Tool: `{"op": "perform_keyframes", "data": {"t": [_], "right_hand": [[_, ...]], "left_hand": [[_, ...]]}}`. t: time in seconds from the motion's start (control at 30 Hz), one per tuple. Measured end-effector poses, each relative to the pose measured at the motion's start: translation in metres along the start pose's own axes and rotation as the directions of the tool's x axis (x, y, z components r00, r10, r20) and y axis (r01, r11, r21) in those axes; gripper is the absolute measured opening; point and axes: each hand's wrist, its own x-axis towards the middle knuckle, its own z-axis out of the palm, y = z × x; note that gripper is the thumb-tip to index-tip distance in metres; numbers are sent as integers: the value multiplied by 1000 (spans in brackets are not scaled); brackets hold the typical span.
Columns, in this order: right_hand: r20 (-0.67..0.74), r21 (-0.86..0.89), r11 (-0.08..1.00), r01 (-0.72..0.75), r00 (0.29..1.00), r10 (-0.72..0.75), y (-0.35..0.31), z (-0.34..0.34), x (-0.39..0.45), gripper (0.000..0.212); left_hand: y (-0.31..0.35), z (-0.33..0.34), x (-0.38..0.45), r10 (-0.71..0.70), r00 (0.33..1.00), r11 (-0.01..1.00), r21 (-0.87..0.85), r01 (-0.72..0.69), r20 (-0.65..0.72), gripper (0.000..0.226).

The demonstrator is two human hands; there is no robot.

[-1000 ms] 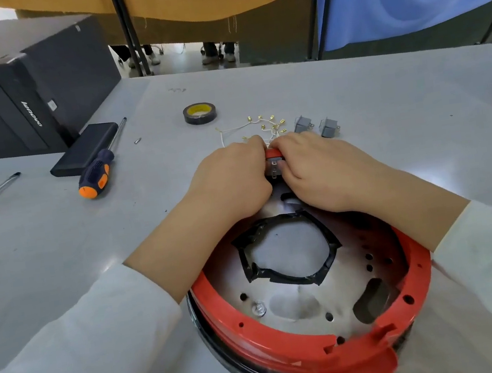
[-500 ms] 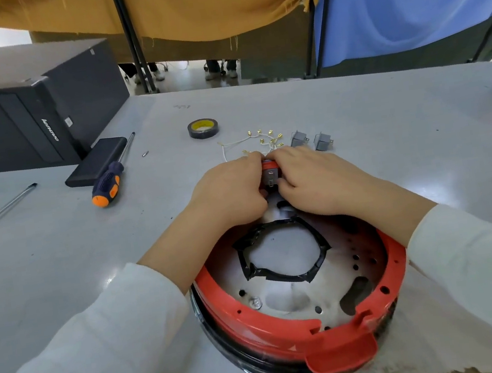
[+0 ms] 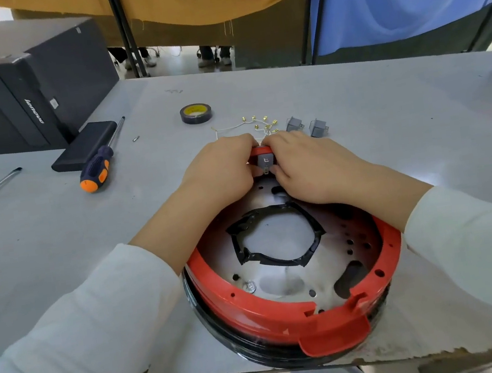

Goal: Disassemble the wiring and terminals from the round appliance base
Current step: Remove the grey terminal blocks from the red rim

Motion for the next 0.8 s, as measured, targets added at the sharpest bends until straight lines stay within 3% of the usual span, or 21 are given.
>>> {"op": "perform_keyframes", "data": {"t": [0.33, 0.53, 0.8], "right_hand": [[2, -58, 998, 6, 1000, -5, -1, 2, 2, 21], [39, 15, 1000, -13, 999, 13, -2, -5, 1, 9], [14, 45, 998, -49, 999, 48, -1, -5, 0, 23]], "left_hand": [[8, 0, -2, 5, 999, 988, 153, 2, -44, 27], [6, -3, -3, -15, 1000, 998, 53, 14, 19, 27], [3, -4, -1, 24, 1000, 1000, 12, -24, 16, 30]]}}
